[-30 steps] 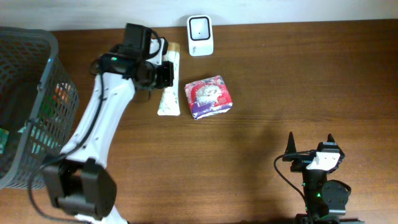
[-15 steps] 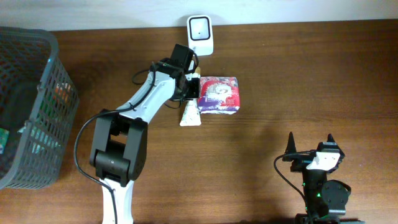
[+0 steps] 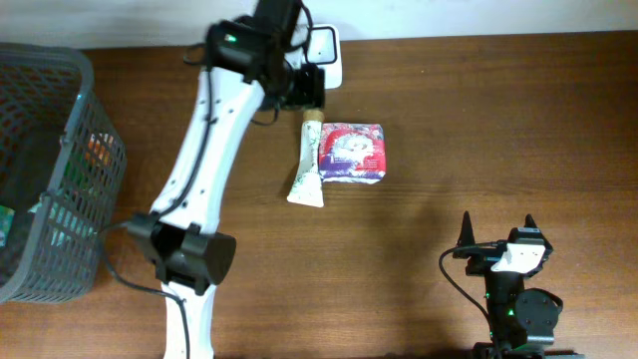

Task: Scan the item barcode
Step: 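Place the white tube beside the package with the left gripper, then grasp the green wipes pack from the basket and set it left of the tube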

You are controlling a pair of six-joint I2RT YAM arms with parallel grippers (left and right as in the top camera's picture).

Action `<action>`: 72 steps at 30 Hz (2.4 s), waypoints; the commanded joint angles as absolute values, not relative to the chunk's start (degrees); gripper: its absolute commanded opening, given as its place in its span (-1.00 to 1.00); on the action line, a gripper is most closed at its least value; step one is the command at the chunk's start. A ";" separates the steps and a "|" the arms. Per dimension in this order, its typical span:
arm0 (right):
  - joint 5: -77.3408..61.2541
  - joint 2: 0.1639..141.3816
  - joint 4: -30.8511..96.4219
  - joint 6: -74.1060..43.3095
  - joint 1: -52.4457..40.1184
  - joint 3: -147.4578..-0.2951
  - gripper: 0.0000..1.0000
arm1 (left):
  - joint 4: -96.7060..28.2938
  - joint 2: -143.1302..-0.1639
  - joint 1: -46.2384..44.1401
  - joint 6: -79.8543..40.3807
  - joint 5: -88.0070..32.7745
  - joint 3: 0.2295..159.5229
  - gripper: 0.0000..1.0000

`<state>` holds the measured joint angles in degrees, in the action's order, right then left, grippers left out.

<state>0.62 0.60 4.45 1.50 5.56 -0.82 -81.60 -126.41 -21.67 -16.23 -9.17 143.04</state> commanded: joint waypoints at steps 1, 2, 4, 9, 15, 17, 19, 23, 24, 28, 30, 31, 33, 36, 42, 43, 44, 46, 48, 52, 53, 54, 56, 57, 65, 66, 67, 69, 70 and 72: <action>0.69 0.21 4.58 1.06 5.21 -0.32 0.97 | -89.45 -126.19 -16.43 -10.44 -8.95 163.59 0.98; 0.69 0.21 4.58 1.06 5.21 -0.32 0.97 | -93.58 -126.19 -13.45 -10.37 -8.99 170.25 0.98; 0.69 0.21 4.58 1.06 5.21 -0.32 0.98 | -96.71 -125.73 -6.48 -10.37 -9.54 178.84 0.98; 0.69 0.21 4.58 1.06 5.21 -0.32 0.97 | -96.71 -121.45 23.05 -13.61 -18.52 179.22 0.98; 0.67 0.21 4.58 1.06 5.21 -0.32 0.97 | -96.73 -121.36 42.09 -2.90 -20.12 162.65 0.38; 0.69 0.21 4.58 1.06 5.21 -0.32 0.97 | -96.71 -121.36 42.46 -2.96 -13.78 154.21 0.53; 0.69 0.21 4.58 1.06 5.21 -0.32 0.97 | -95.33 -121.36 42.46 -2.98 -6.59 143.79 0.59; 0.69 0.21 4.58 1.06 5.21 -0.32 0.97 | -84.68 -121.38 42.46 -3.42 -0.19 124.14 0.61; 0.67 0.21 4.58 1.06 5.21 -0.32 0.97 | -81.91 -121.38 42.48 -3.84 0.01 120.36 0.61; 0.69 0.21 4.58 1.06 5.21 -0.32 0.97 | -71.72 -121.38 42.57 -3.79 1.52 105.16 0.49; 0.67 0.21 4.58 1.06 5.21 -0.32 0.97 | -67.66 -121.38 42.57 -3.79 1.52 100.07 0.29; 0.69 0.21 4.58 1.06 5.21 -0.32 0.97 | -66.04 -121.38 42.57 -3.77 1.54 98.26 0.14; 0.67 0.21 4.58 1.06 5.21 -0.32 0.97 | -64.25 -121.38 42.57 -3.79 1.54 95.81 -0.34; 0.69 0.21 4.58 1.06 5.21 -0.32 0.97 | -65.10 -121.36 42.57 -3.81 1.28 97.32 -1.00; 0.67 0.21 4.58 1.06 5.21 -0.32 0.98 | -83.66 -121.36 42.57 -3.81 -5.17 133.14 -1.00; 0.69 0.21 4.58 1.06 5.21 -0.32 0.97 | -87.09 -121.36 42.57 -3.86 -5.19 142.78 -1.00; 0.67 0.21 4.58 1.04 5.21 -0.32 0.97 | -89.30 -121.36 42.57 -4.56 -5.17 148.55 -1.00; 0.69 0.21 4.58 1.06 5.21 -0.32 0.98 | -95.00 -121.36 42.54 -8.56 -5.69 163.44 -1.00; 0.67 0.21 4.58 1.06 5.21 -0.32 0.98 | -96.71 -120.64 42.54 -6.48 -18.24 173.29 -1.00; 0.69 0.21 4.58 1.06 5.21 -0.32 0.97 | -96.71 -115.24 41.47 -2.90 -34.70 176.94 -1.00; 0.69 0.21 4.58 1.06 5.21 -0.32 0.97 | -96.71 -114.28 39.70 -2.90 -38.35 176.94 -1.00; 0.67 0.21 4.58 1.06 5.21 -0.32 0.97 | -96.71 -114.08 35.11 -2.90 -40.32 176.94 -1.00; 0.67 0.21 4.58 1.06 5.21 -0.32 0.97 | -96.71 -114.15 26.30 0.80 -39.59 175.04 -1.00; 0.69 0.21 4.58 1.06 5.21 -0.32 0.97 | -96.71 -114.15 21.12 1.56 -36.99 173.05 -1.00; 0.69 0.21 4.58 1.06 5.21 -0.32 0.97 | -75.29 -114.41 -9.15 1.54 -12.12 128.01 -1.00; 0.67 0.21 4.58 1.06 5.21 -0.32 0.97 | -69.69 -114.41 -10.13 1.28 -12.10 122.15 -1.00; 0.69 0.21 4.58 1.06 5.21 -0.32 0.97 | -61.56 -114.41 -11.14 -1.17 -12.14 113.38 -1.00; 0.67 0.21 4.58 1.06 5.21 -0.32 0.97 | -52.05 -114.43 -12.03 -5.56 -12.16 102.56 -1.00; 0.69 0.21 4.58 1.06 5.21 -0.32 0.98 | -47.99 -114.41 -12.47 -5.80 -12.16 98.30 -1.00; 0.69 0.21 4.58 1.06 5.21 -0.32 0.97 | -38.61 -114.43 -13.91 -5.80 -12.16 88.47 -0.97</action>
<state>0.58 0.58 4.49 1.45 5.56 -0.82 -45.28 -115.50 -12.29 -4.21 -12.29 96.16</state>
